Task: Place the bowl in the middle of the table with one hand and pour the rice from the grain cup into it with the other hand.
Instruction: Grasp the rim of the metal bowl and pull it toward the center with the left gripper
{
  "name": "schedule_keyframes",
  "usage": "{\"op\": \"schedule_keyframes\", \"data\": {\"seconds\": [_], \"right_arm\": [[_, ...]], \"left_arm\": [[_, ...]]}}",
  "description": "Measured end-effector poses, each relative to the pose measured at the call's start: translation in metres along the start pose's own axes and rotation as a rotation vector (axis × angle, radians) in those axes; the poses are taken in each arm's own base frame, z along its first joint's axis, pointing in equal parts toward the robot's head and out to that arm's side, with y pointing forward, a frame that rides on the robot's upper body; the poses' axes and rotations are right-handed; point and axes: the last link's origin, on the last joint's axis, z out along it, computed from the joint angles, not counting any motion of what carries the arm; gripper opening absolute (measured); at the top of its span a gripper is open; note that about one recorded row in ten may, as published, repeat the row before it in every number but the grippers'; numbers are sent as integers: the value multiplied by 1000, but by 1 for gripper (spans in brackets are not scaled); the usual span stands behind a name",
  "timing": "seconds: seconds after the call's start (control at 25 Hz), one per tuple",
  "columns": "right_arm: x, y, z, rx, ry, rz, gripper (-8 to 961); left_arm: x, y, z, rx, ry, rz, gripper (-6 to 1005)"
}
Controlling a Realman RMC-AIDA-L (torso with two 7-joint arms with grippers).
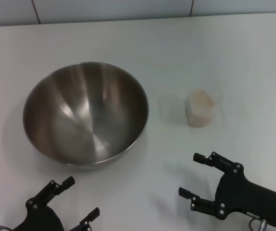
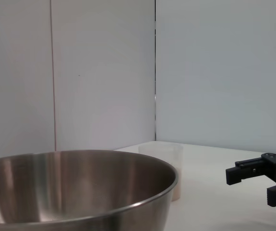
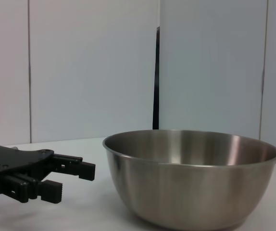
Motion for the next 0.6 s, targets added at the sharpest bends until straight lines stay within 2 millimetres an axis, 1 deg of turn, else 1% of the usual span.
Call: {"op": "schedule_keyframes", "data": {"seconds": [0.36, 0.4, 0.44, 0.48, 0.6], "right_arm": [[0, 0, 0, 0, -1, 0, 813], [0, 0, 0, -1, -1, 0, 813], [0, 0, 1, -1, -1, 0, 813], [0, 0, 1, -1, -1, 0, 813], [0, 0, 1, -1, -2, 0, 813]], "left_arm": [[1, 1, -1, 1, 9, -1, 829], [3, 1, -2, 4, 23, -3, 829], [11, 1, -6, 18, 77, -5, 829], [11, 1, -6, 18, 77, -5, 829], [25, -5, -14, 56, 175, -33, 830]]}}
